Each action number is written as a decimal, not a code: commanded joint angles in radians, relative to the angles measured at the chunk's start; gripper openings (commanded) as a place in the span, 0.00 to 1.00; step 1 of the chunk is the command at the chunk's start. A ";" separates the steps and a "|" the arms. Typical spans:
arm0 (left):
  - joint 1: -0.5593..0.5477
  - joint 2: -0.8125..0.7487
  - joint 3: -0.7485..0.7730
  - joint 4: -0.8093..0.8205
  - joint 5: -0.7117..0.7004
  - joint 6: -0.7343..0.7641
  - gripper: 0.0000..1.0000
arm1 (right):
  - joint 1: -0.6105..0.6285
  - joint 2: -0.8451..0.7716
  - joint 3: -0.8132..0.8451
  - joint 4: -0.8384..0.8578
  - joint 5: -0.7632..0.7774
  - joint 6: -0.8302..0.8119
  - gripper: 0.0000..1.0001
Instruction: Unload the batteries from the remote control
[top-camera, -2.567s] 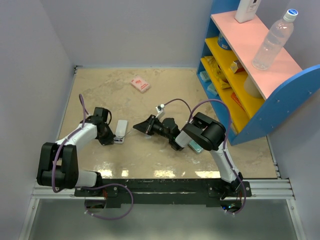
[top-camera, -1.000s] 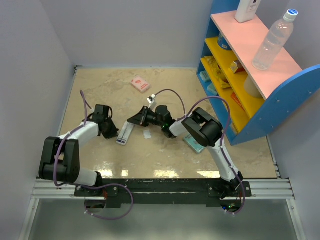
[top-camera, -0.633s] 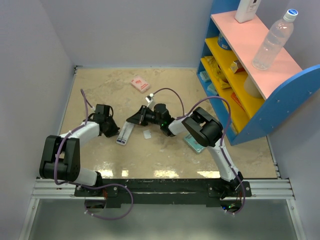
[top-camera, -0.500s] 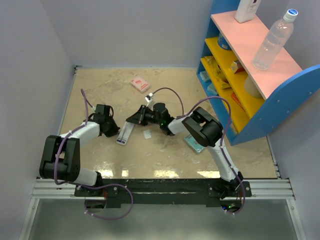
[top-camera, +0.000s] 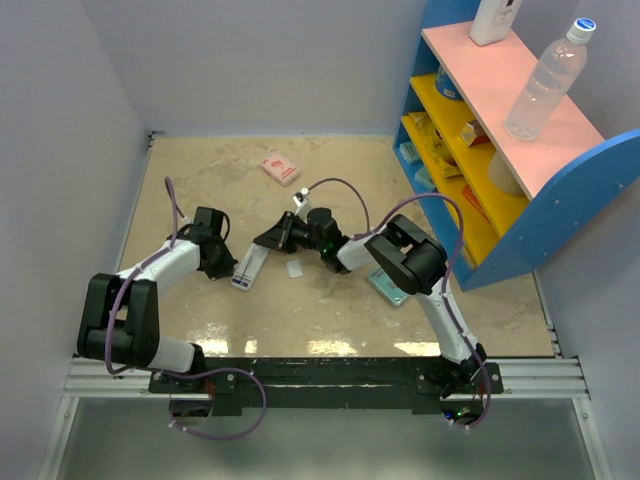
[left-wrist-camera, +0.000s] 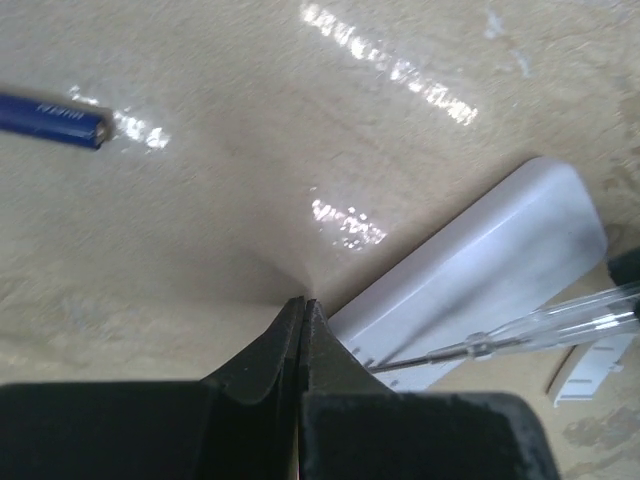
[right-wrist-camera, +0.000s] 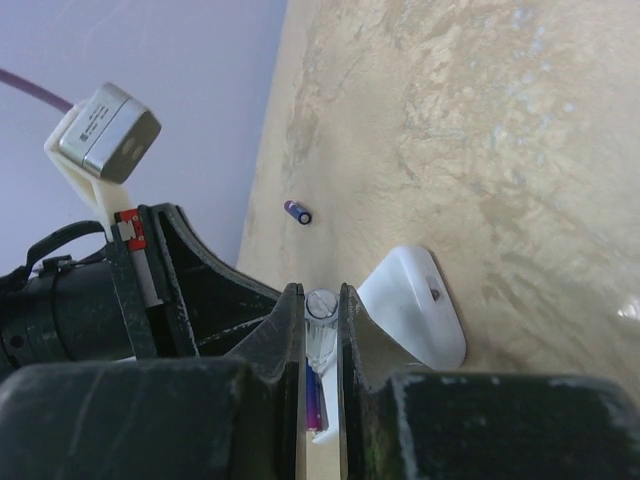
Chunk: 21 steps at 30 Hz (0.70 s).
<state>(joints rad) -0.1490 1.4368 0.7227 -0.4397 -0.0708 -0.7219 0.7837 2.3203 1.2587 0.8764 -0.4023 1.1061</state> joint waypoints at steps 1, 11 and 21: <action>-0.009 -0.091 0.041 -0.163 -0.060 -0.007 0.00 | 0.029 -0.030 -0.139 -0.113 0.112 0.017 0.00; -0.009 -0.079 -0.059 -0.100 0.013 -0.016 0.00 | 0.054 -0.088 -0.278 0.234 0.148 -0.038 0.00; -0.011 -0.067 -0.077 -0.079 0.046 -0.020 0.00 | 0.065 -0.113 -0.214 0.176 0.120 -0.143 0.00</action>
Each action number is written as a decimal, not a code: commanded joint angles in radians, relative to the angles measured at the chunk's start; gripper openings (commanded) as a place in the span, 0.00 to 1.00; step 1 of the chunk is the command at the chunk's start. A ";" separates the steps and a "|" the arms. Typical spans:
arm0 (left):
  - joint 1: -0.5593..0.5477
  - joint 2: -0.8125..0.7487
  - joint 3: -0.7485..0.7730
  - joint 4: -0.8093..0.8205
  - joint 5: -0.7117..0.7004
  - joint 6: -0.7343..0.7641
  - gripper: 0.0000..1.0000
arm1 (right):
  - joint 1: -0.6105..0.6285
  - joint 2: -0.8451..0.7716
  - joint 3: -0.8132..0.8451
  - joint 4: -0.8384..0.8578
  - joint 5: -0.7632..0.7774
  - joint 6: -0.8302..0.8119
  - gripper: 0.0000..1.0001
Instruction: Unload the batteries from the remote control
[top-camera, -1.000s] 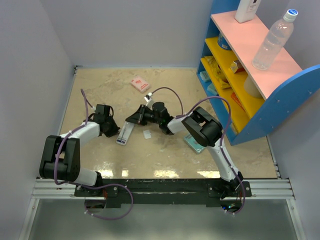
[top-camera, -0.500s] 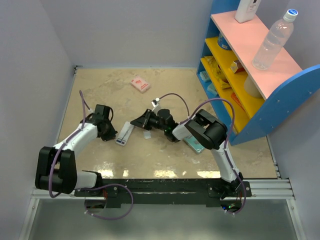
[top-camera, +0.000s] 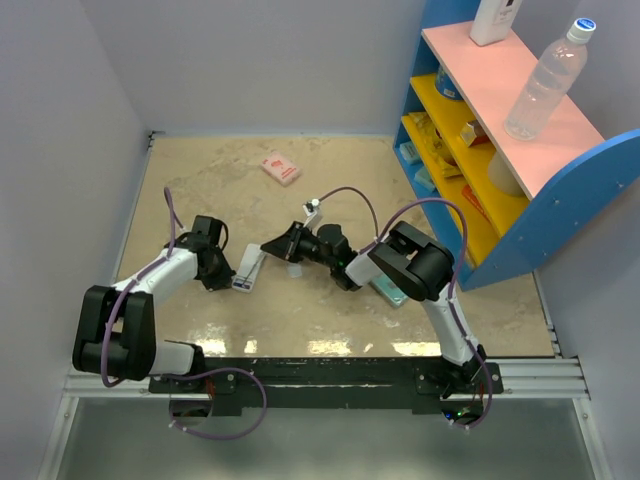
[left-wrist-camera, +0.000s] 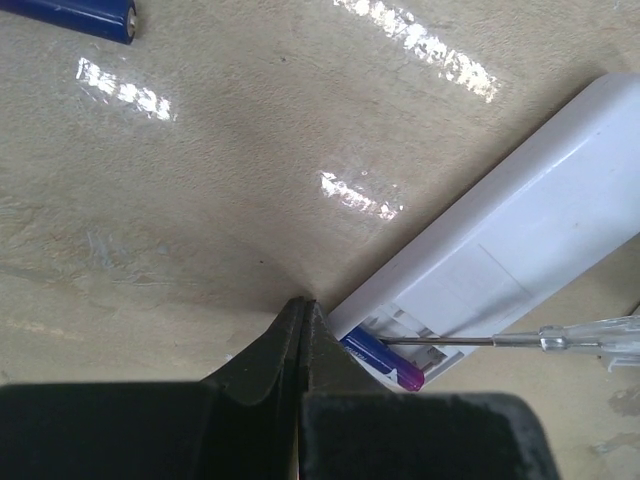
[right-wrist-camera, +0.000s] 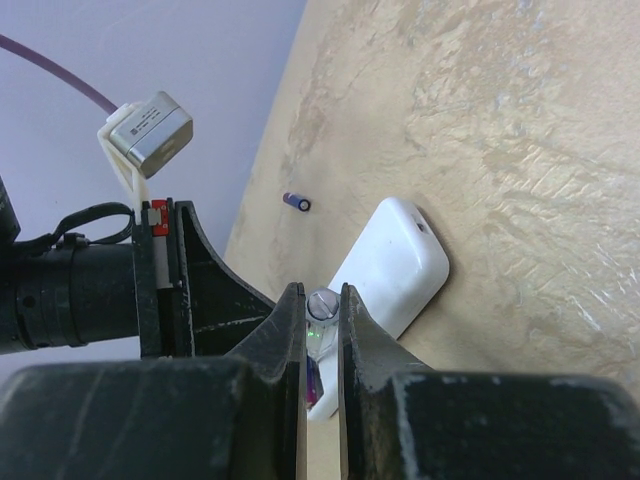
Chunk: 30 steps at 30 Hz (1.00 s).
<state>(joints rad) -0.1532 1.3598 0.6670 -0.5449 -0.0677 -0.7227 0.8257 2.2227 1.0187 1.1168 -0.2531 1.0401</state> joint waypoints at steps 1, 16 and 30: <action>-0.005 0.010 -0.024 0.046 0.051 -0.021 0.00 | 0.024 -0.012 0.030 -0.063 -0.043 -0.075 0.00; -0.006 0.062 -0.040 0.155 0.143 -0.040 0.00 | 0.064 0.084 0.110 -0.034 -0.103 0.012 0.00; -0.002 0.018 0.172 -0.128 -0.177 -0.006 0.00 | 0.056 -0.057 -0.068 -0.072 0.112 -0.112 0.00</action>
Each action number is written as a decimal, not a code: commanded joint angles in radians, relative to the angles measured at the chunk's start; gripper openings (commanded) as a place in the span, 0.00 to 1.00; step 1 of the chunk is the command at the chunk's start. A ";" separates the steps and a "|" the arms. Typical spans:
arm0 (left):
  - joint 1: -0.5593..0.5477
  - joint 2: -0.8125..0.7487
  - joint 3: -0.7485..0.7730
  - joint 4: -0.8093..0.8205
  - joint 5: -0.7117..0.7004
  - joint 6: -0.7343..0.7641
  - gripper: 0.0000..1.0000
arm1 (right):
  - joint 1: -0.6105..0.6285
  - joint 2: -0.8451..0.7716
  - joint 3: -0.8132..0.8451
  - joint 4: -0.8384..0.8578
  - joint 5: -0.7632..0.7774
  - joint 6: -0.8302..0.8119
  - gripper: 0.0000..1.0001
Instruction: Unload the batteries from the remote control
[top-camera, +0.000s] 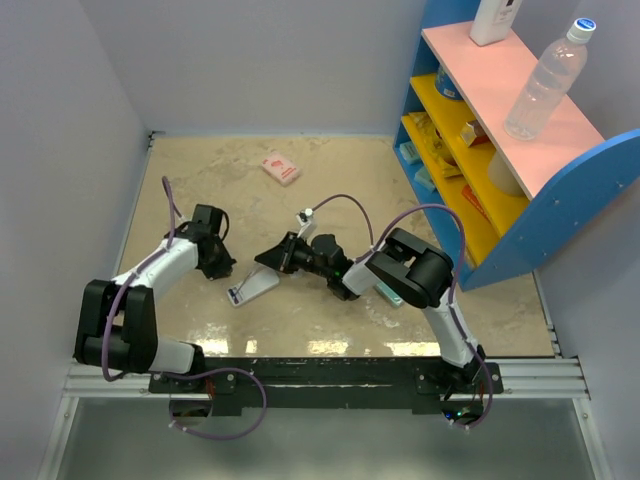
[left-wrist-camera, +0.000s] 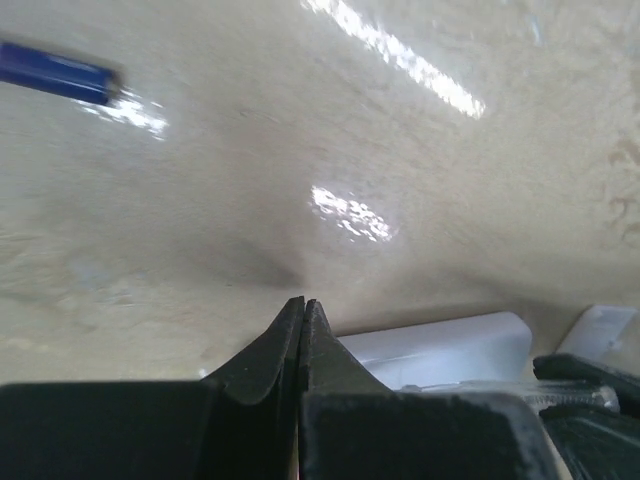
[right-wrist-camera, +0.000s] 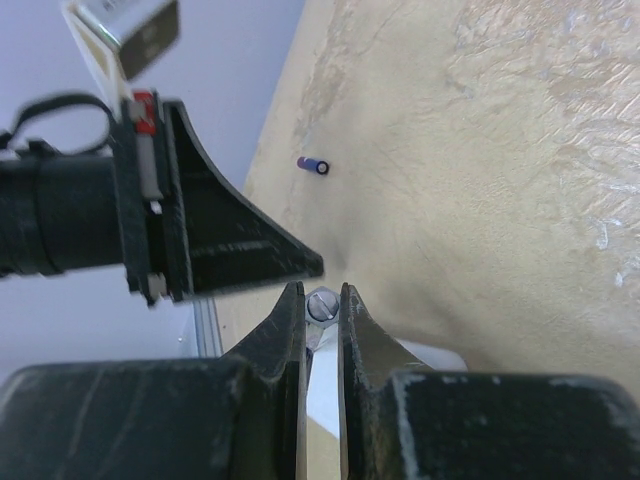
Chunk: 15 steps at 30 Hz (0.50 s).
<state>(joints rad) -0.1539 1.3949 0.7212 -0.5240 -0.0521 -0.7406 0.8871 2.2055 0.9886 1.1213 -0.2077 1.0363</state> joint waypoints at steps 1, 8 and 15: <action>0.008 -0.025 0.142 -0.166 -0.219 0.010 0.00 | -0.004 -0.043 -0.038 -0.080 0.070 -0.111 0.00; 0.068 -0.056 0.054 -0.165 -0.106 -0.009 0.00 | 0.015 -0.099 -0.088 0.116 0.057 -0.150 0.00; 0.070 -0.060 -0.090 -0.116 0.021 -0.091 0.00 | 0.055 -0.147 -0.071 0.137 0.060 -0.225 0.00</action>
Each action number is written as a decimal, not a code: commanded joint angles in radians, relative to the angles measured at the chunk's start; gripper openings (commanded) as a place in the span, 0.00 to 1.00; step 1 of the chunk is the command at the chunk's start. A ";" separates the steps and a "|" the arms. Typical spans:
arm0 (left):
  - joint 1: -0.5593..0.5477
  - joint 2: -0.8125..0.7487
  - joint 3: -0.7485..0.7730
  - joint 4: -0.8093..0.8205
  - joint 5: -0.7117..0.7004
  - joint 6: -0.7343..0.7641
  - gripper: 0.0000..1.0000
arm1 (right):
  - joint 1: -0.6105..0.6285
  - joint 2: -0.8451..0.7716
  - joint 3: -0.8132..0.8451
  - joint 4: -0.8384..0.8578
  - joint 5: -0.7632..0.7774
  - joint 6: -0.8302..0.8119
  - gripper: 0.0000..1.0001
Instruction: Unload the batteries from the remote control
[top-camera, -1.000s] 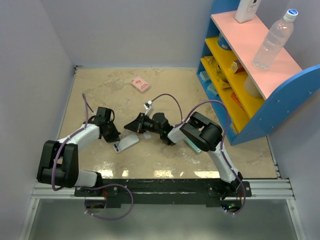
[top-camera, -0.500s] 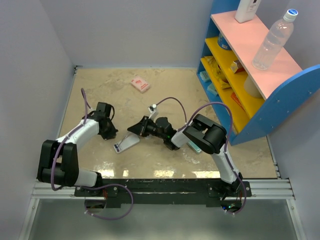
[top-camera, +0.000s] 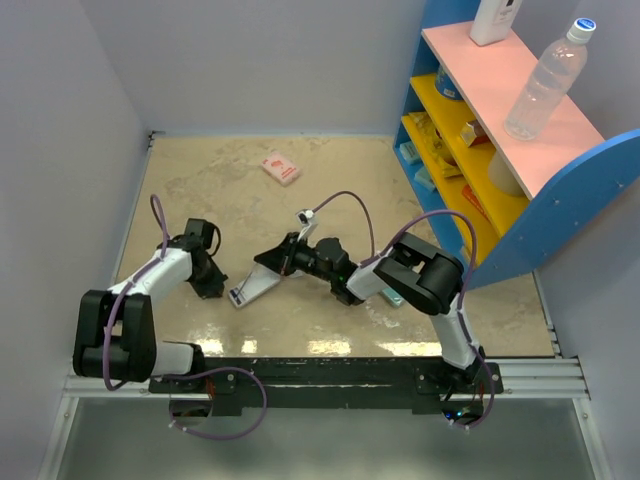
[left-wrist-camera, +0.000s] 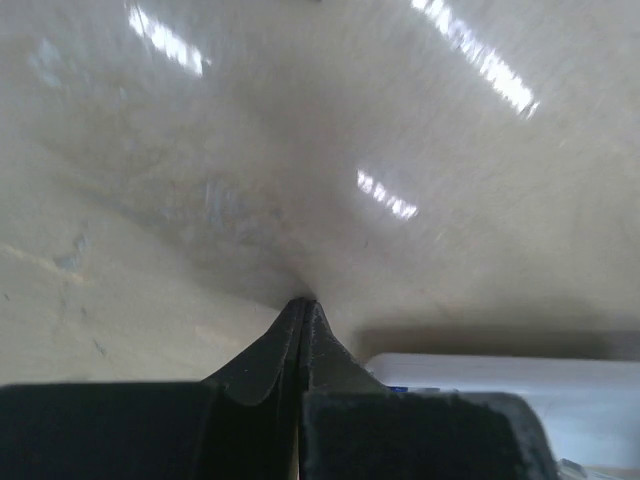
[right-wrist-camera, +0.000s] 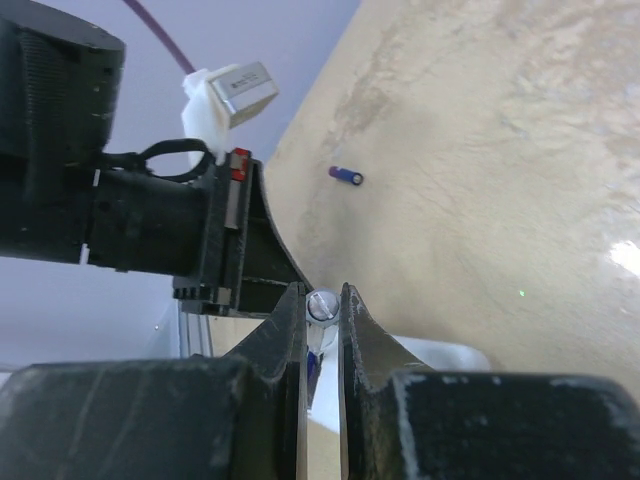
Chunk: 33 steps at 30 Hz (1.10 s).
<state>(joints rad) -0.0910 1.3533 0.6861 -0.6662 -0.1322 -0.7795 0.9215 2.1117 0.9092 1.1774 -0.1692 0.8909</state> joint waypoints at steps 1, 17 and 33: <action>0.005 -0.013 -0.062 0.031 0.111 -0.055 0.00 | 0.026 -0.055 0.016 0.074 0.022 -0.087 0.00; 0.005 -0.020 -0.066 0.027 0.085 -0.049 0.00 | 0.085 -0.133 0.085 -0.168 0.148 -0.196 0.00; 0.004 -0.017 0.067 -0.230 -0.192 -0.204 0.00 | 0.096 -0.070 0.091 -0.140 0.163 -0.182 0.00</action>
<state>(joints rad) -0.0898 1.3479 0.7197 -0.8074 -0.2337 -0.9432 1.0145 2.0167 0.9707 0.9936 -0.0345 0.7128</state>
